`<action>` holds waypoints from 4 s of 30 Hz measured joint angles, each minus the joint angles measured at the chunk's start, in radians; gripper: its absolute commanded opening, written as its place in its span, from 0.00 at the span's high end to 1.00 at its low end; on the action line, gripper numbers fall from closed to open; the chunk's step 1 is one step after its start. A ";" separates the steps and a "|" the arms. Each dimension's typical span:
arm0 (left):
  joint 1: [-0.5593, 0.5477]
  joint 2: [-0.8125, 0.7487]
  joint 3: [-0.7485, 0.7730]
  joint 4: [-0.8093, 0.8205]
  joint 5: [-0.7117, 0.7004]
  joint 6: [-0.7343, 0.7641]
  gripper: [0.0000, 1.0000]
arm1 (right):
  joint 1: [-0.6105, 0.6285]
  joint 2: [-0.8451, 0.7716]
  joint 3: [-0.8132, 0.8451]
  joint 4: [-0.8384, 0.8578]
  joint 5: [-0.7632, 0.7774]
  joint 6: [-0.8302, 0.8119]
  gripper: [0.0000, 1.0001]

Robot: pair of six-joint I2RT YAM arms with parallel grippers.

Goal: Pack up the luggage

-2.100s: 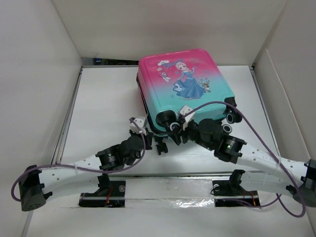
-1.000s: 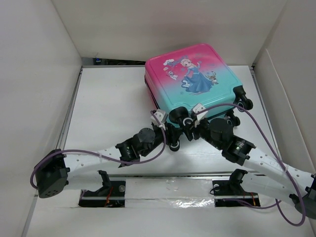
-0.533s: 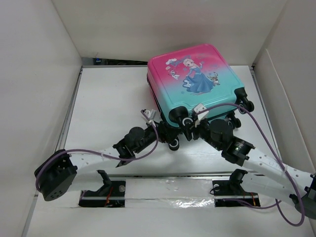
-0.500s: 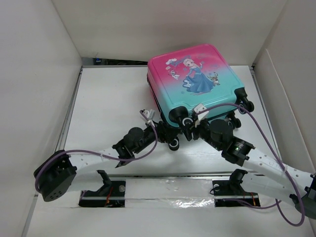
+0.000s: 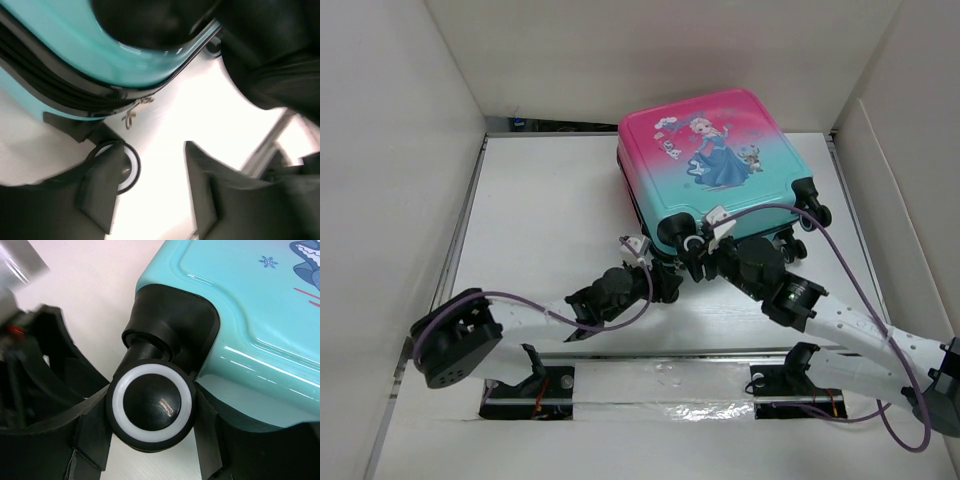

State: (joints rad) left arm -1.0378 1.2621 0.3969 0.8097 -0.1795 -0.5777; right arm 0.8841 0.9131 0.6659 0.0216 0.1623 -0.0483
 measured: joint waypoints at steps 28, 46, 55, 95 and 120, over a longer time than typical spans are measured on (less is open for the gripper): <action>-0.097 0.378 0.170 0.086 -0.419 0.096 0.64 | 0.048 0.085 0.027 0.076 0.013 -0.014 1.00; -0.212 0.381 0.166 0.230 -0.645 0.208 0.60 | 0.074 0.056 0.019 0.075 -0.004 -0.001 1.00; -0.227 0.390 0.161 0.258 -0.655 0.233 0.86 | 0.073 0.042 0.007 0.076 -0.001 0.011 1.00; 0.091 -0.089 -0.175 0.327 -0.375 0.226 1.00 | -0.200 -0.208 -0.117 -0.039 -0.262 0.047 1.00; 0.095 0.043 -0.018 0.119 0.024 0.343 0.64 | -0.136 -0.203 -0.091 -0.087 -0.223 0.026 1.00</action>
State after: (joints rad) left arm -0.9432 1.3052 0.3790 0.9283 -0.1551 -0.2348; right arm 0.7483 0.7101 0.5751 -0.0658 -0.0605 -0.0227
